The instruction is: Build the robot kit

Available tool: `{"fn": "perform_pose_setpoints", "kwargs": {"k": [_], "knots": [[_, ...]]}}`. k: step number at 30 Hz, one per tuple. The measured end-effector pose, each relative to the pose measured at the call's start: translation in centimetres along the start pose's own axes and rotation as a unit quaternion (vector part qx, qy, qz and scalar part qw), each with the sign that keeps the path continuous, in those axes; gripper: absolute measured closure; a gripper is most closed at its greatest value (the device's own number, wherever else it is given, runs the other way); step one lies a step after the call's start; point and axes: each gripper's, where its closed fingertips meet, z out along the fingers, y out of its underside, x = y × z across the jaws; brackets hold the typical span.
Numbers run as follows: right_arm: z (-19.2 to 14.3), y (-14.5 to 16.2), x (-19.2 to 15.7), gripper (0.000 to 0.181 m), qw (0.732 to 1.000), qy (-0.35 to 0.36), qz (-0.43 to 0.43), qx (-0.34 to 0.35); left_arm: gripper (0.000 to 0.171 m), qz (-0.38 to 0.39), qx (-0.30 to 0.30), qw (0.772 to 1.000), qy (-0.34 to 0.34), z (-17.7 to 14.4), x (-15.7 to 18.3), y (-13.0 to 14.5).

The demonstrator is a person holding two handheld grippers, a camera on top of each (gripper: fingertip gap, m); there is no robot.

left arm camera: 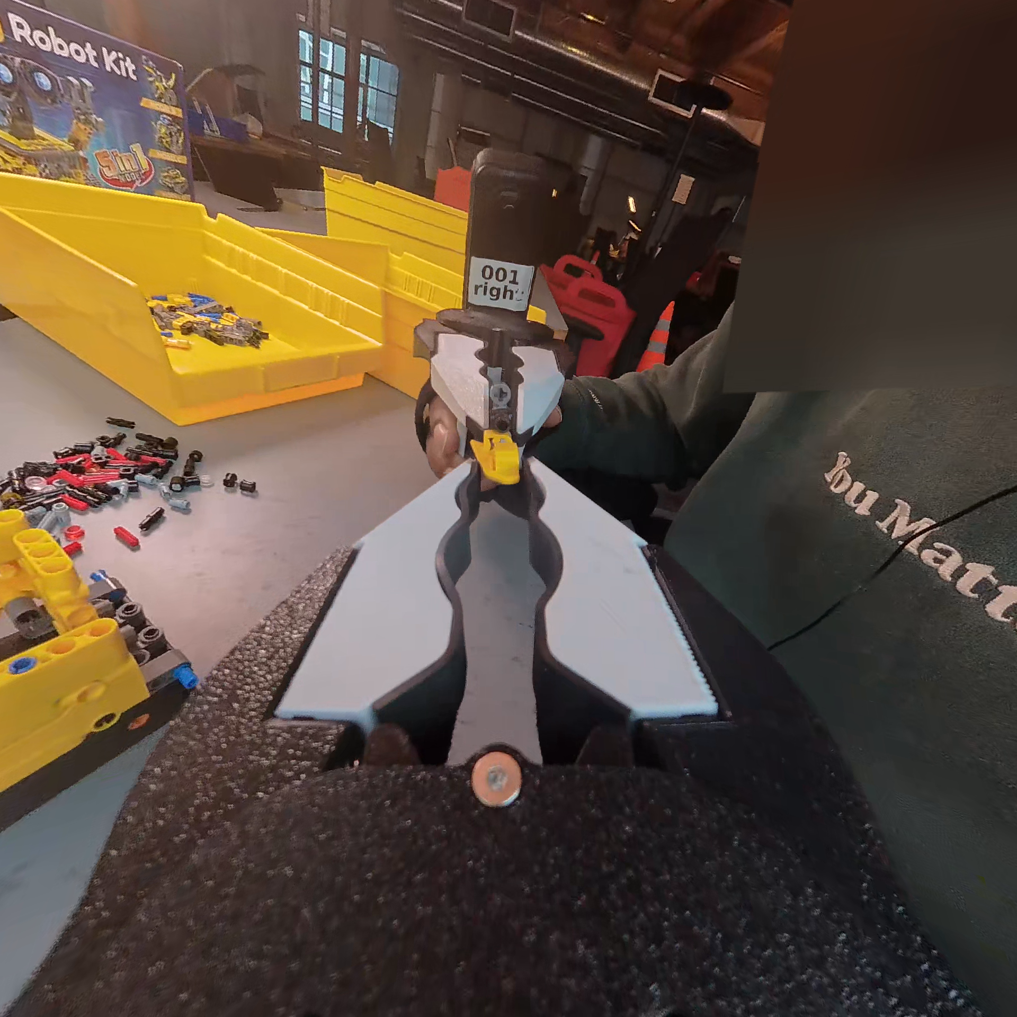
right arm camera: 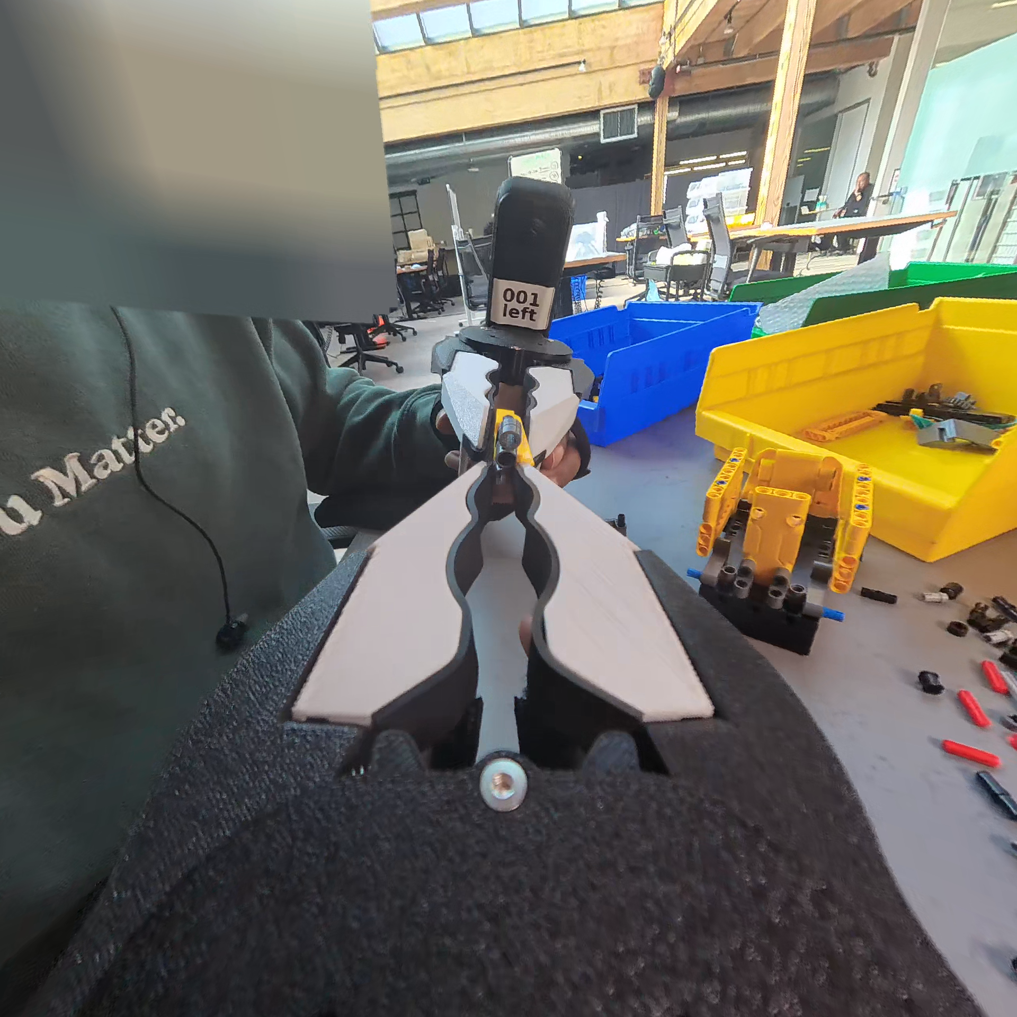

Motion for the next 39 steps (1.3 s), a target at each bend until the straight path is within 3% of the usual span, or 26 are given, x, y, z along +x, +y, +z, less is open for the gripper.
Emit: {"fn": "perform_pose_setpoints", "kwargs": {"k": [5,9,15,32,35,36,38,39], "knots": [[0.0,0.4,0.0,0.175,1.0,0.002,-0.01,-0.015,0.147,-0.026,-0.001,1.0,0.017,0.1,0.2,0.1],[0.1,0.8,0.1,0.176,0.999,0.006,-0.024,-0.026,0.159,-0.009,-0.012,1.0,-0.008,0.0,-0.6,0.6],[0.1,1.4,0.2,0.176,0.999,0.011,-0.026,-0.04,0.159,0.023,-0.035,0.999,-0.03,0.1,-0.9,1.1],[0.6,3.0,0.4,0.177,0.997,0.013,-0.008,-0.07,0.16,0.01,-0.058,0.997,-0.04,0.3,-1.4,2.4],[1.5,5.1,-0.6,0.176,0.992,-0.006,-0.022,-0.12,0.16,0.018,-0.061,0.998,-0.02,1.3,-0.3,2.5],[2.5,6.1,-1.4,0.176,0.989,-0.015,-0.034,-0.143,0.171,0.036,-0.054,0.998,0.013,2.1,1.4,2.2],[3.5,5.1,-1.8,0.177,0.992,-0.028,-0.036,-0.119,0.171,0.105,-0.083,0.991,-0.01,3.1,1.9,2.2],[3.0,4.8,-1.1,0.177,0.993,-0.02,-0.031,-0.115,0.171,0.104,-0.078,0.991,-0.02,2.4,1.4,1.6]]}}
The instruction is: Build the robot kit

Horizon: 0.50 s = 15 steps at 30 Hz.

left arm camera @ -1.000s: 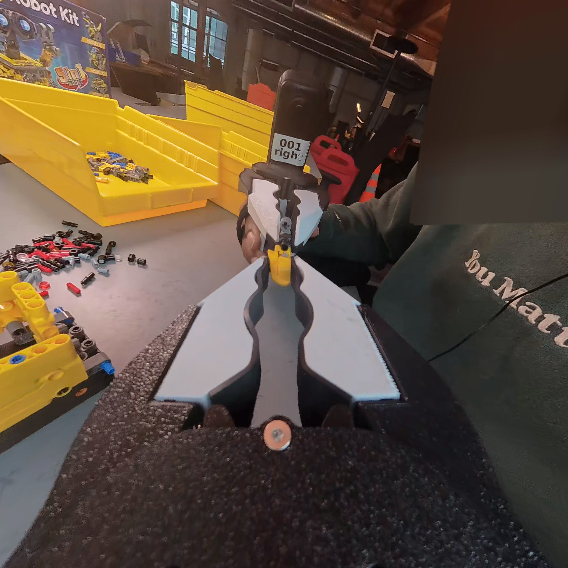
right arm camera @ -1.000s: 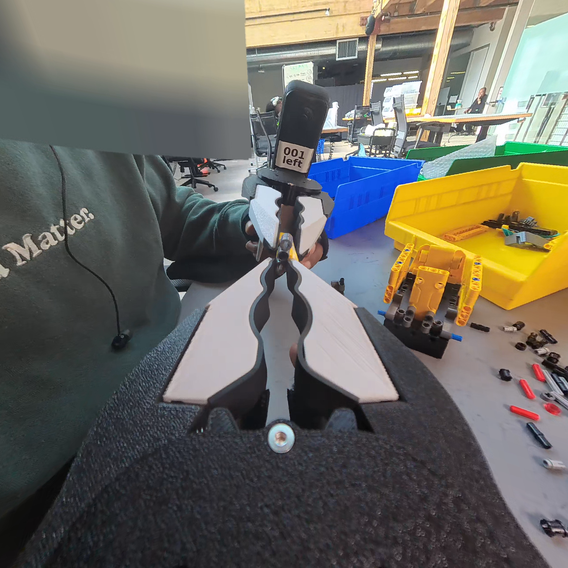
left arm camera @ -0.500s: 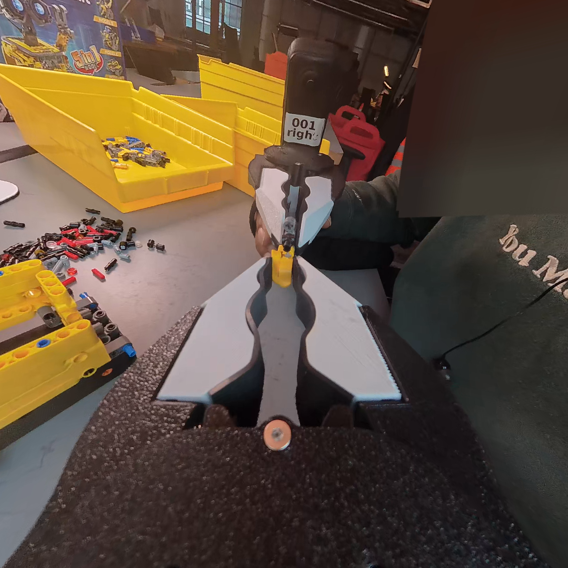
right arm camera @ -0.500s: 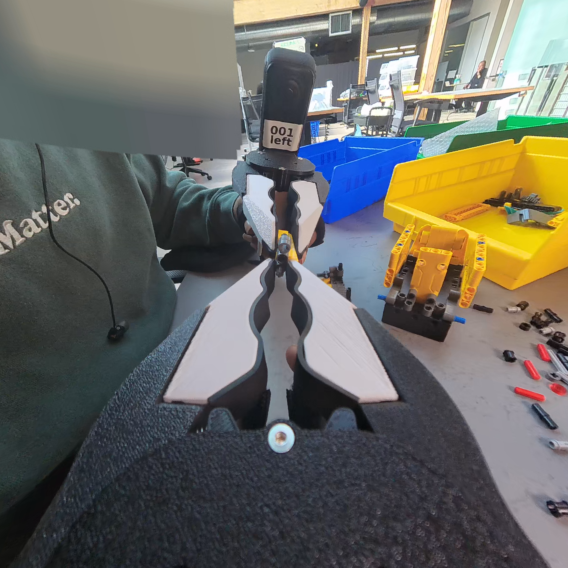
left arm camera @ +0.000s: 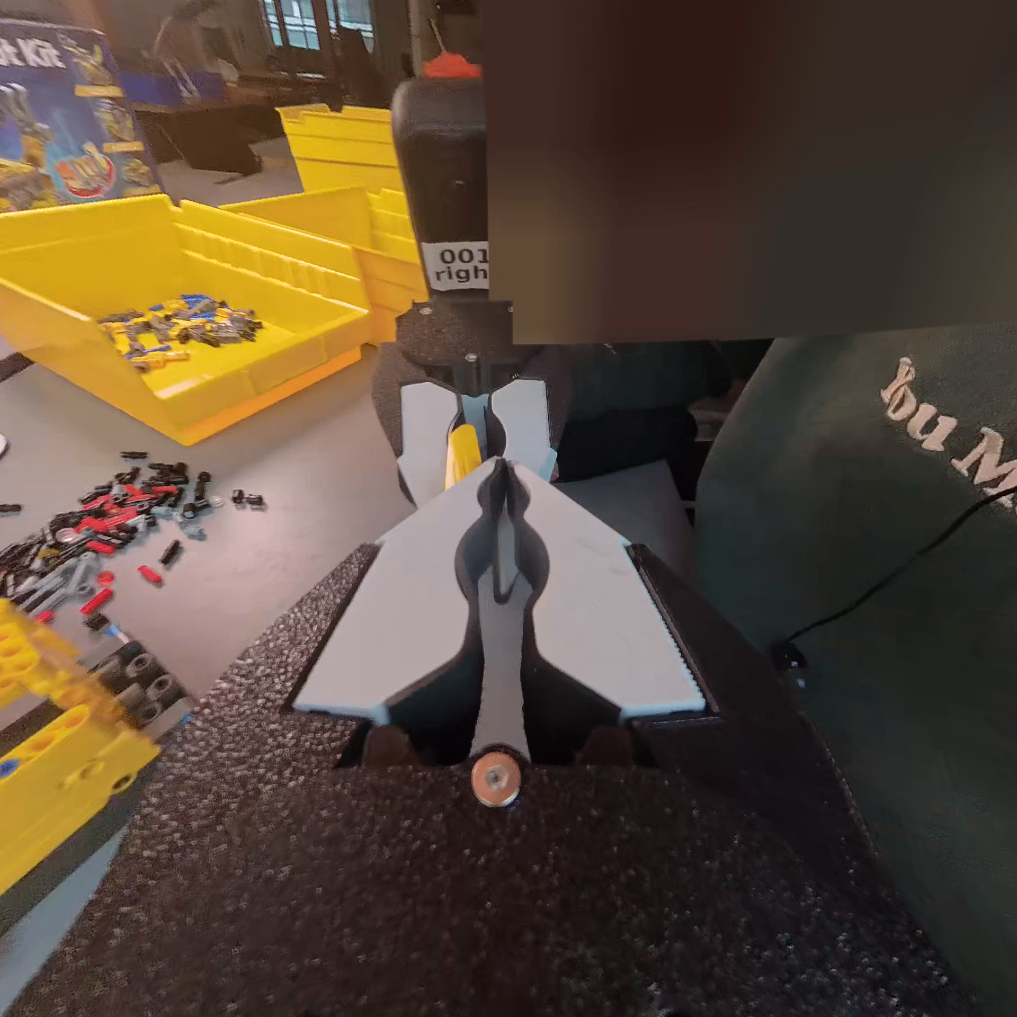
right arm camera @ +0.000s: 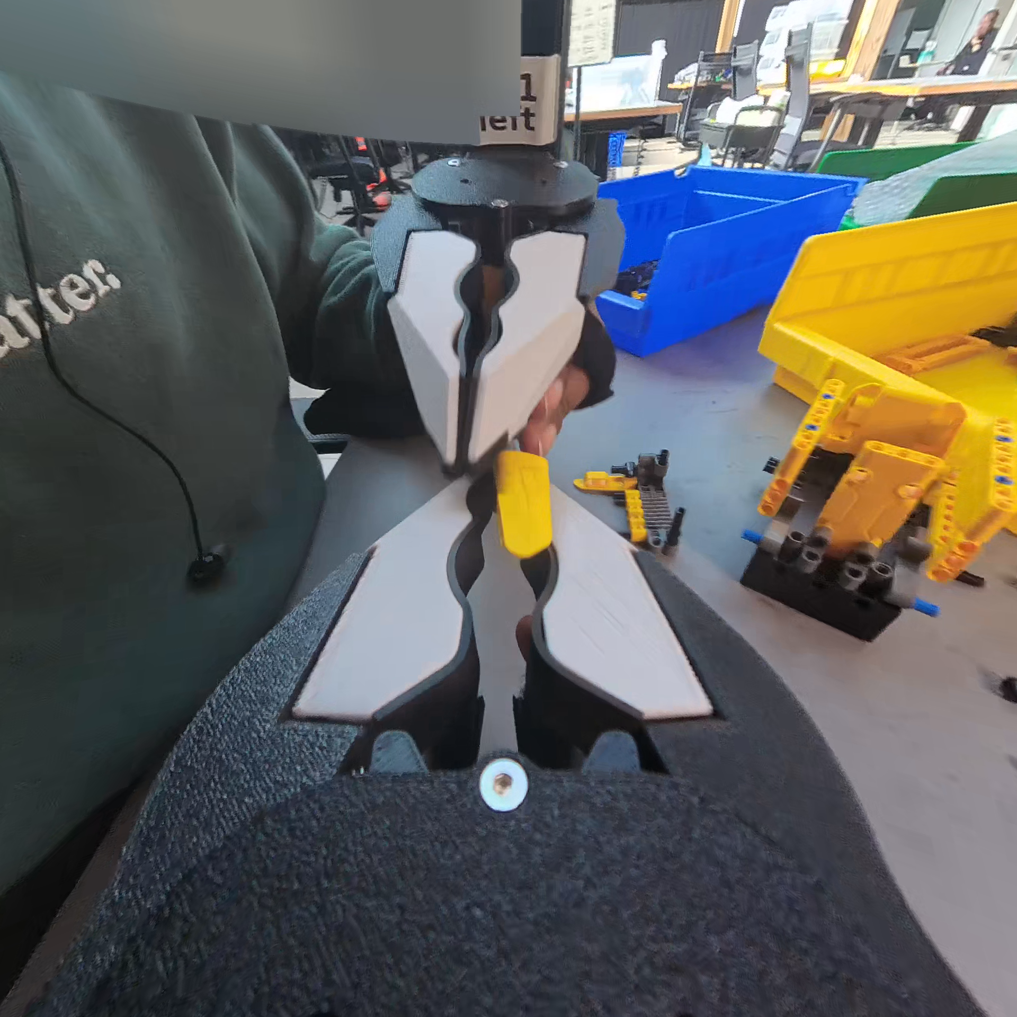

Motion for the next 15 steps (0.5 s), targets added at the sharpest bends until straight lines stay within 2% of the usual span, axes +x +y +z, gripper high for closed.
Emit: {"fn": "perform_pose_setpoints", "kwargs": {"k": [2,6,8,9,15], "knots": [[-0.9,0.2,0.8,0.177,1.0,0.019,0.001,0.002,0.171,-0.026,0.027,0.999,-0.022,-1.9,-1.5,-0.1],[-0.9,0.1,1.1,0.177,1.0,0.025,0.004,0.0,0.171,-0.071,0.05,0.996,-0.027,-3.0,-3.2,-0.3],[-1.0,0.2,1.9,0.176,0.999,0.041,0.023,0.0,0.154,-0.094,0.046,0.994,-0.023,-3.1,-3.7,0.2],[-1.1,0.4,2.2,0.176,0.998,0.043,0.035,-0.006,0.151,-0.103,0.043,0.994,-0.013,-3.0,-3.5,0.4],[-0.9,0.8,2.6,0.176,0.997,0.076,-0.001,-0.027,0.151,-0.088,-0.002,0.996,-0.018,-0.9,-3.1,2.2]]}}
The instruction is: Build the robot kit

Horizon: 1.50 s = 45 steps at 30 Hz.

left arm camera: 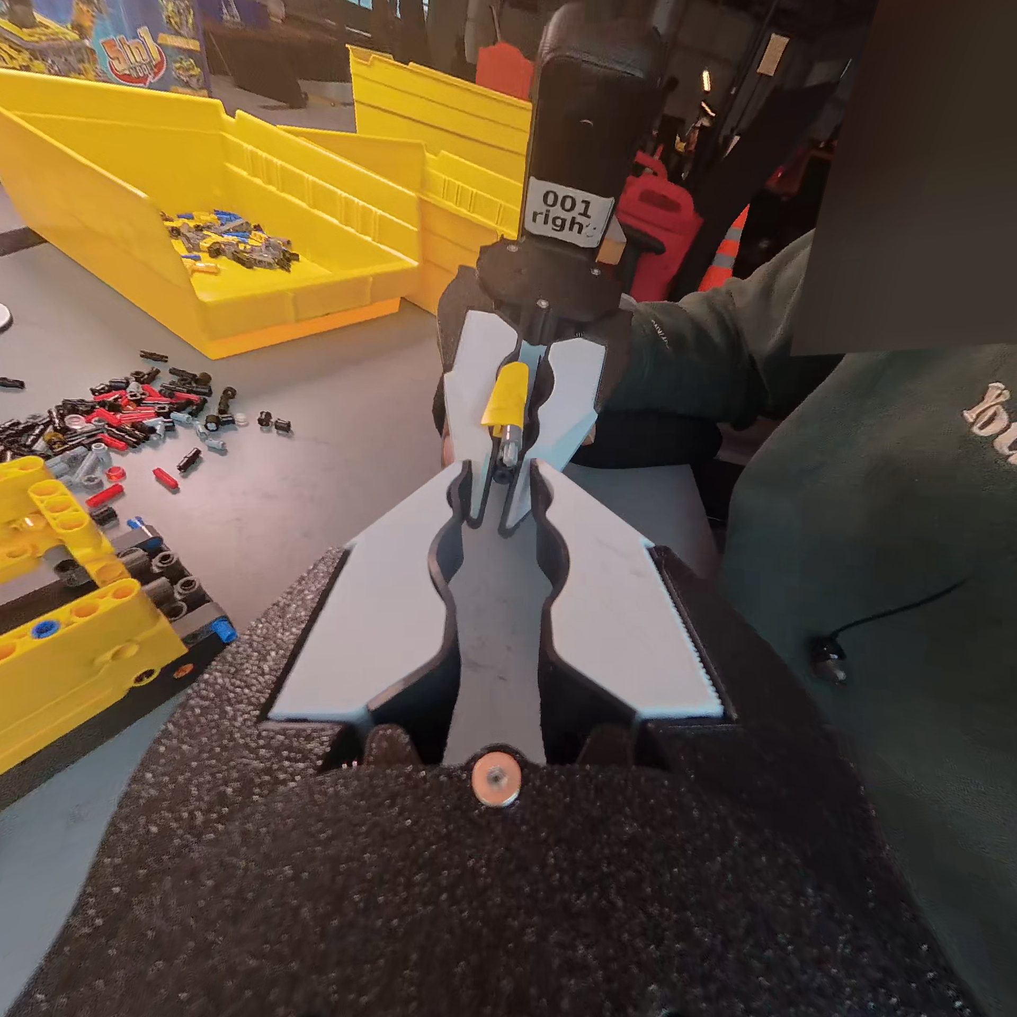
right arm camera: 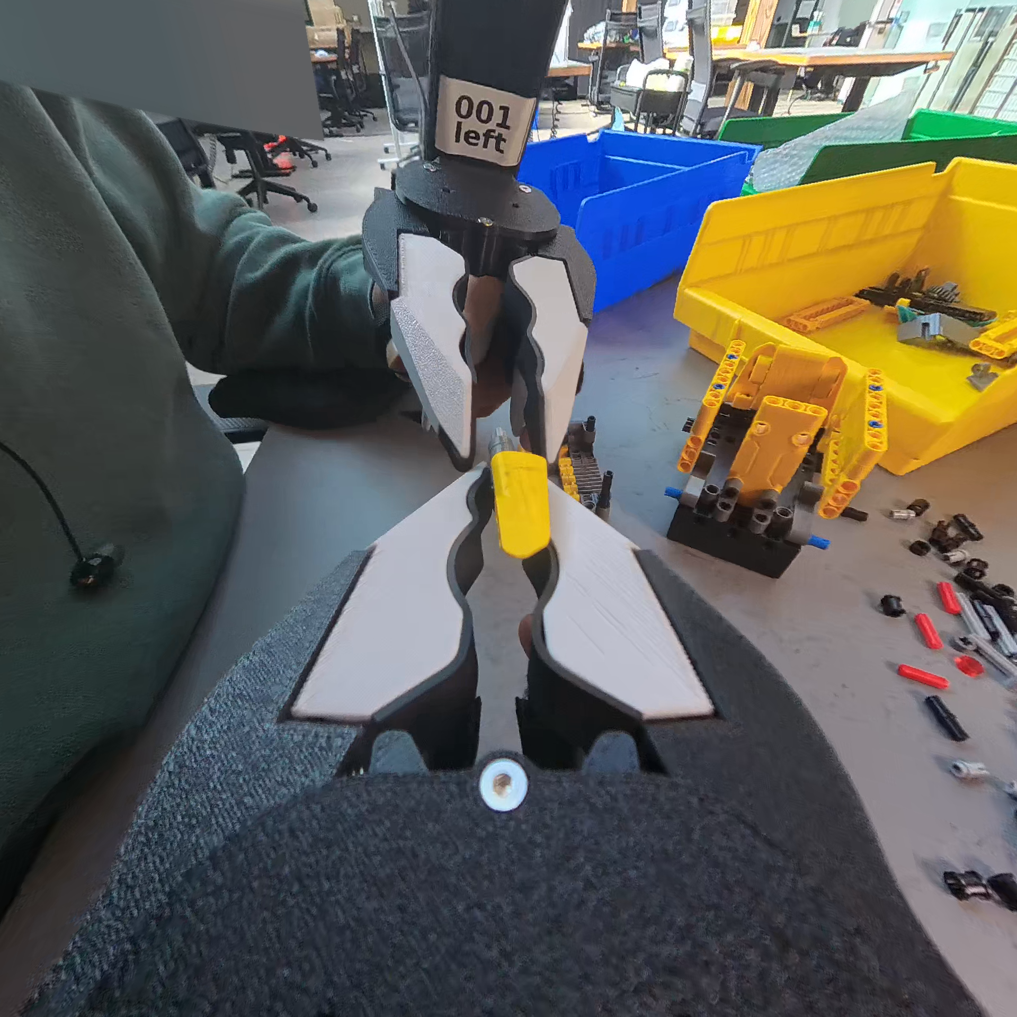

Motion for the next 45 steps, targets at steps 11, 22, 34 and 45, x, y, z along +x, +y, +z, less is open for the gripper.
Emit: {"fn": "perform_pose_setpoints", "kwargs": {"k": [11,22,34,45], "knots": [[-0.5,0.1,1.0,0.164,0.997,0.049,-0.06,-0.003,0.168,0.033,-0.003,0.999,-0.021,-0.6,-1.2,0.1],[-2.2,0.0,2.9,0.169,0.991,0.1,-0.085,0.0,0.168,0.073,-0.03,0.995,-0.062,-1.4,-3.0,1.3],[-1.9,0.6,2.3,0.147,0.954,0.14,-0.259,-0.047,0.168,-0.03,-0.067,0.996,-0.045,-1.6,-3.7,2.6],[-1.2,1.1,3.7,0.176,0.964,0.17,-0.196,-0.056,0.17,-0.138,0.015,0.99,0.023,-1.8,-2.8,0.4]]}}
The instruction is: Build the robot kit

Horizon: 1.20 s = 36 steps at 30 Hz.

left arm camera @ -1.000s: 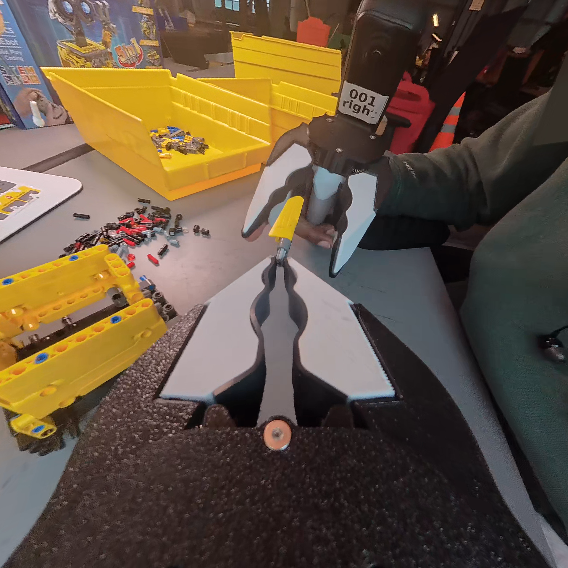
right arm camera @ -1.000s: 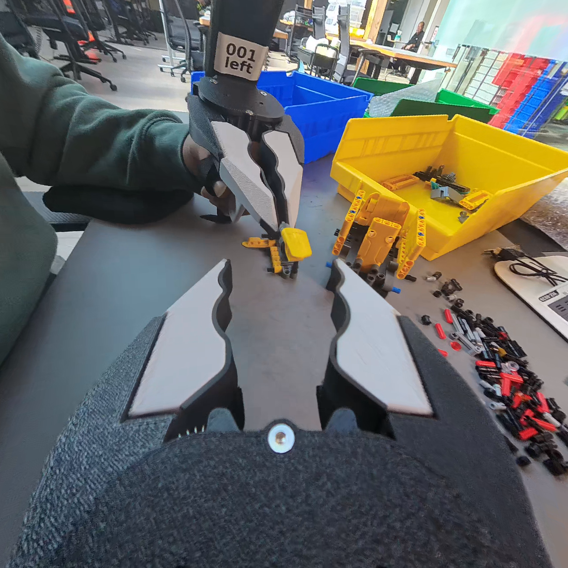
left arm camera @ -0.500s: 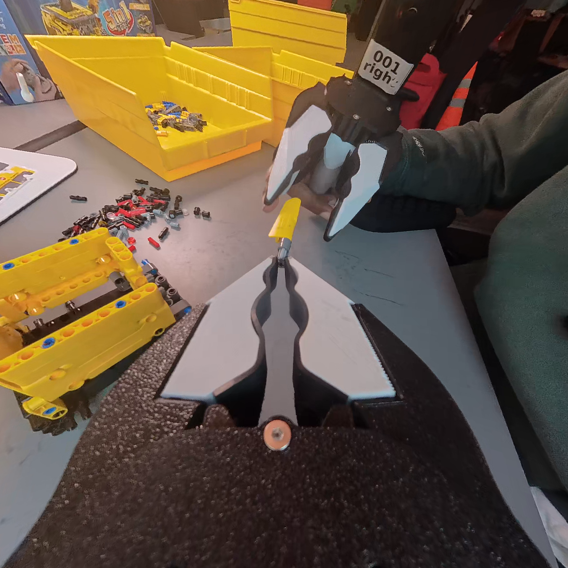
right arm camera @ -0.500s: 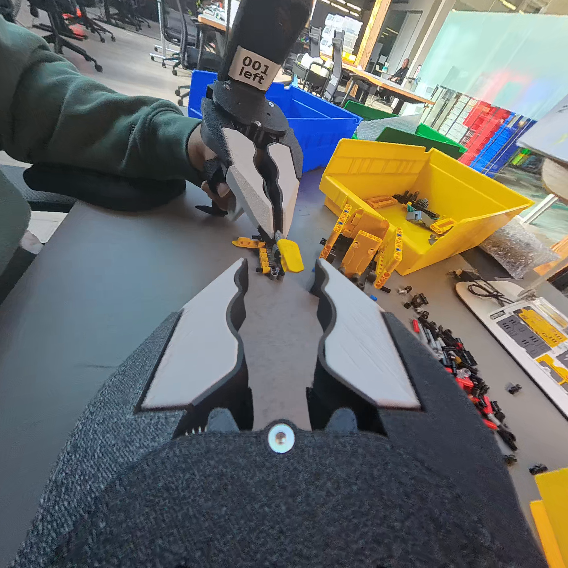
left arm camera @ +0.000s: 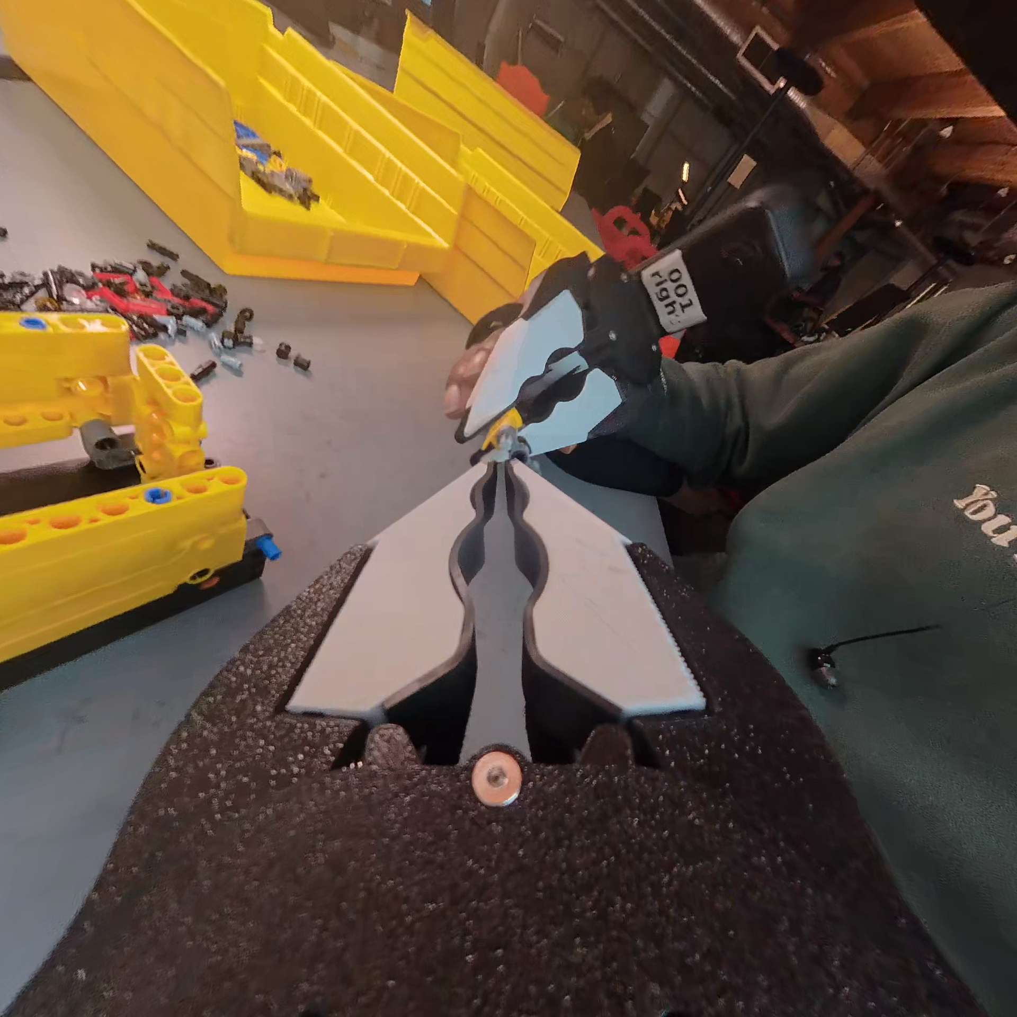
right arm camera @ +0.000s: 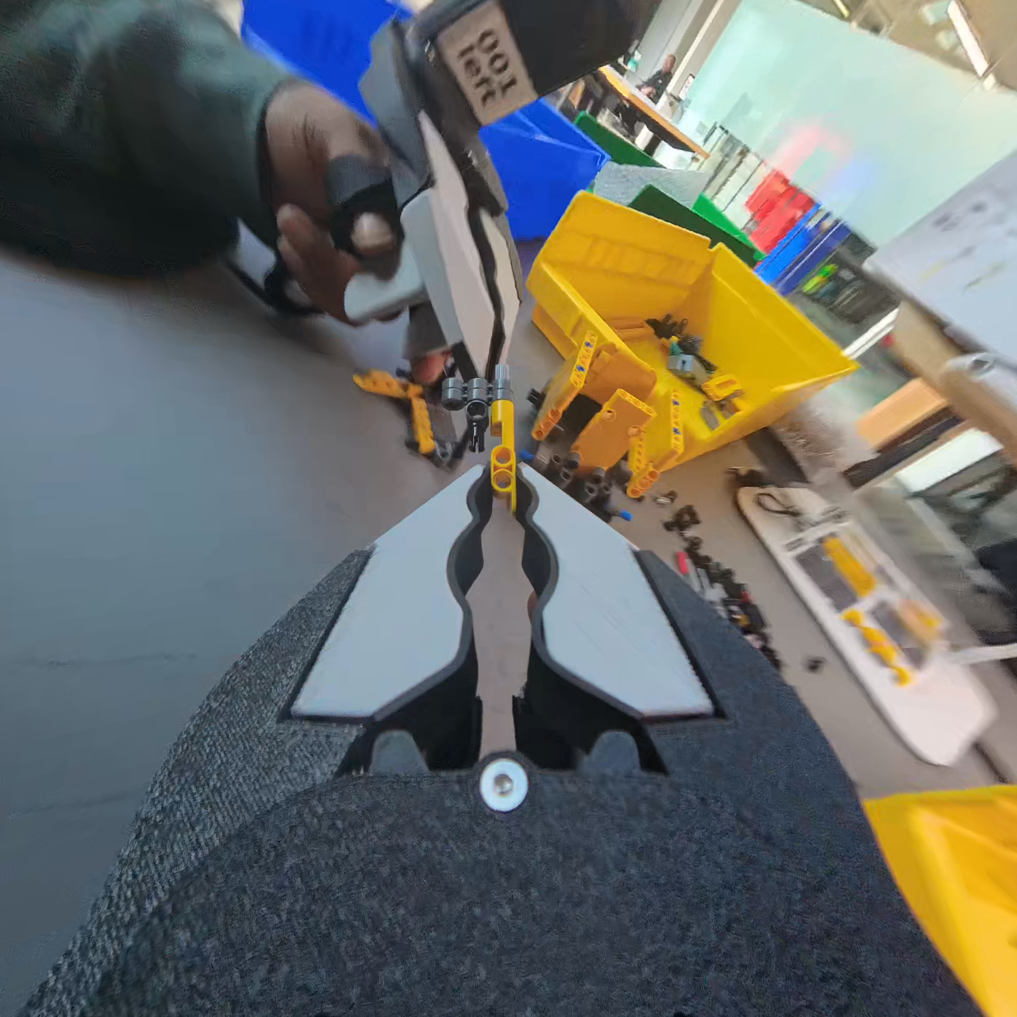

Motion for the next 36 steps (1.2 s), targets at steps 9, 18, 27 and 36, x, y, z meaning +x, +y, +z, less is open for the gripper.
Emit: {"fn": "perform_pose_setpoints", "kwargs": {"k": [9,18,27,36], "knots": [[-1.3,-5.6,-0.6,0.176,0.857,-0.211,0.439,0.169,0.155,0.081,0.082,0.993,0.022,-0.3,2.2,-2.8],[-0.2,-5.0,-1.8,0.176,0.846,-0.228,0.46,0.141,0.17,0.054,0.081,0.994,0.037,0.1,2.6,-2.6],[0.3,-1.8,1.0,0.152,0.967,-0.042,0.241,0.064,0.171,0.004,0.046,0.997,-0.059,-0.3,-1.3,-1.4],[0.8,-0.2,0.5,0.16,0.988,-0.008,0.153,0.0,0.171,-0.002,-0.009,0.993,-0.116,0.5,-3.0,0.7]]}}
